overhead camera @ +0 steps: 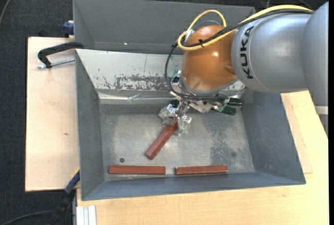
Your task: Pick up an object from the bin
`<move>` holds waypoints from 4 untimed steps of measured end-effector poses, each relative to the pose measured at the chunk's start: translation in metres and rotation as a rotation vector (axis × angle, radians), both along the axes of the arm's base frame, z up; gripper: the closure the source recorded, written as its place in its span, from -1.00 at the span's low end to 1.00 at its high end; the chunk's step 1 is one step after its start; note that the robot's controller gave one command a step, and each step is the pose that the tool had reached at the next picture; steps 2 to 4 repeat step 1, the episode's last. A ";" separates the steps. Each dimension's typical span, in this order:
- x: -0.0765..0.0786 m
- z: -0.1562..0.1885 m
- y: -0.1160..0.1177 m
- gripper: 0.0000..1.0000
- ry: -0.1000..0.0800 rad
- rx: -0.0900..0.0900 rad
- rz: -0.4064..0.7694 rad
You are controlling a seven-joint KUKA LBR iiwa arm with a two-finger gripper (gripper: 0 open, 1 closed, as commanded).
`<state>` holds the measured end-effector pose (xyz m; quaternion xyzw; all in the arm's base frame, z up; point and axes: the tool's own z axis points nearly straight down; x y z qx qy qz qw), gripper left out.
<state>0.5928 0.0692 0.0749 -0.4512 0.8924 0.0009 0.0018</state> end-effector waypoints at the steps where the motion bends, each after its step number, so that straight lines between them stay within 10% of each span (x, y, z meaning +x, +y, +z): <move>1: -0.018 0.183 0.019 1.00 -0.014 0.000 0.197; 4: -0.018 0.183 0.019 1.00 -0.014 0.000 0.197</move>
Offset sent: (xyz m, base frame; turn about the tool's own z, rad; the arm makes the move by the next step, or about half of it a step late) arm -0.0205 0.0166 0.1768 -0.1984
